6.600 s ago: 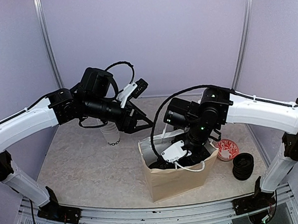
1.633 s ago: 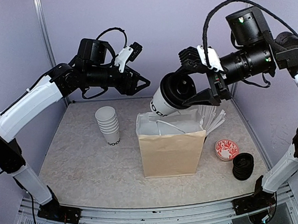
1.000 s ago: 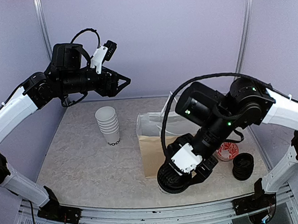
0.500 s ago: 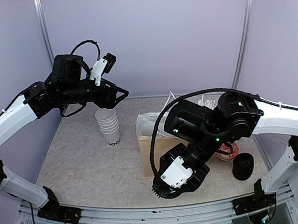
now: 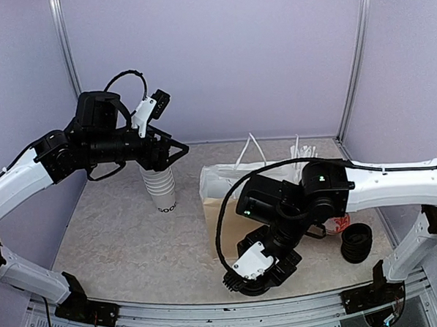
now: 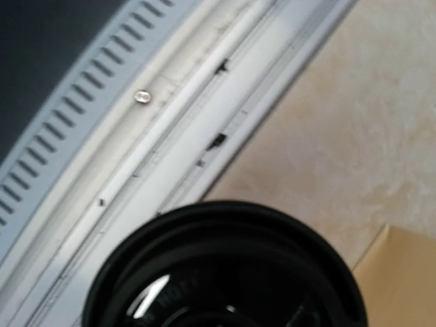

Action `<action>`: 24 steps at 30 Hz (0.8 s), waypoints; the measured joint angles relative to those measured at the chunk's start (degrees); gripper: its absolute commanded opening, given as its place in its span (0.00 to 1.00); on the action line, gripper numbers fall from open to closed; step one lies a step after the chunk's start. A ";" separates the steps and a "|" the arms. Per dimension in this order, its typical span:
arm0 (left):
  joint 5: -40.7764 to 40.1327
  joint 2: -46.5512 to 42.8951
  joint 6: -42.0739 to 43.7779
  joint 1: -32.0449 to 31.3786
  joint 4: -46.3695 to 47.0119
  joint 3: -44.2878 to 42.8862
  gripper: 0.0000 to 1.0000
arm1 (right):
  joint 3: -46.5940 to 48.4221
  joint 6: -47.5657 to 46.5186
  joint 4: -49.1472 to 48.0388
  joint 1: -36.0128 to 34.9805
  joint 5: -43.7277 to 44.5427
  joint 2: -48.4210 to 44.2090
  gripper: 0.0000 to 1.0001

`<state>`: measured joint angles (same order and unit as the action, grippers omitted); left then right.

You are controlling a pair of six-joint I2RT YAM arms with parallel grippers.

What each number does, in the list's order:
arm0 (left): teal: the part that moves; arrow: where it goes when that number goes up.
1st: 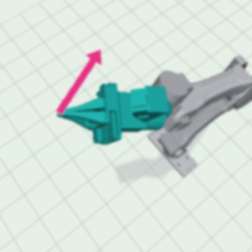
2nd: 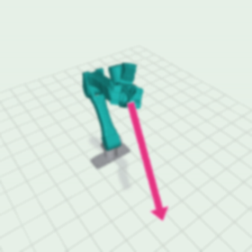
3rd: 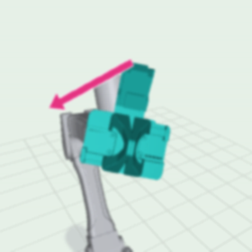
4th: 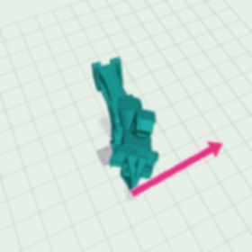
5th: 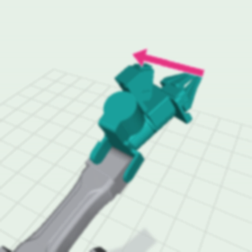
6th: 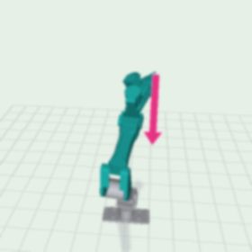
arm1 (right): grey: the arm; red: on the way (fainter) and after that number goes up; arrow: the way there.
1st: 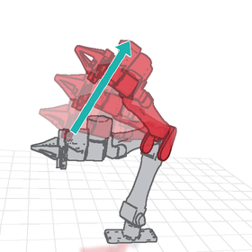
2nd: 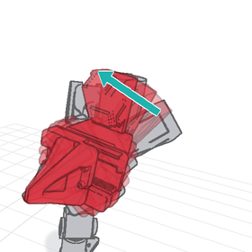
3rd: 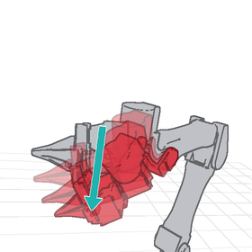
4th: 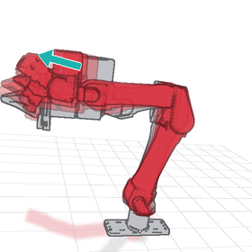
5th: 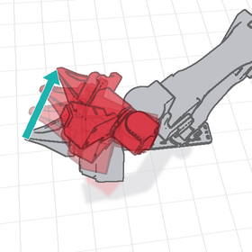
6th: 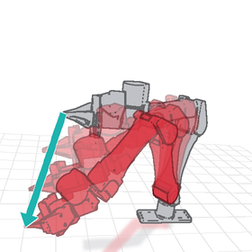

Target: Pack the takeout coffee

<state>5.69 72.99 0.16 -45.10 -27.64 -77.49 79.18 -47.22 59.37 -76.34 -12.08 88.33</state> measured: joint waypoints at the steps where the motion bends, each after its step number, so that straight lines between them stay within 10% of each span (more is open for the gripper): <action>1: 0.15 -0.04 -0.15 0.00 0.17 0.11 0.71 | -0.02 0.17 -0.31 0.98 -0.48 0.33 0.72; 10: 1.36 -0.04 -0.83 -1.29 0.52 0.55 0.72 | -2.03 -0.61 -1.55 4.68 -3.10 1.90 0.97; 24: 1.79 1.53 -0.83 -2.01 1.22 1.46 0.68 | -3.76 -2.12 -3.34 4.68 0.09 1.42 0.81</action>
<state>7.49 74.52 -0.67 -47.11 -26.41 -76.03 75.42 -49.34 56.03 -71.66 -11.99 89.76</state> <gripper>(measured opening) 0.703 0.848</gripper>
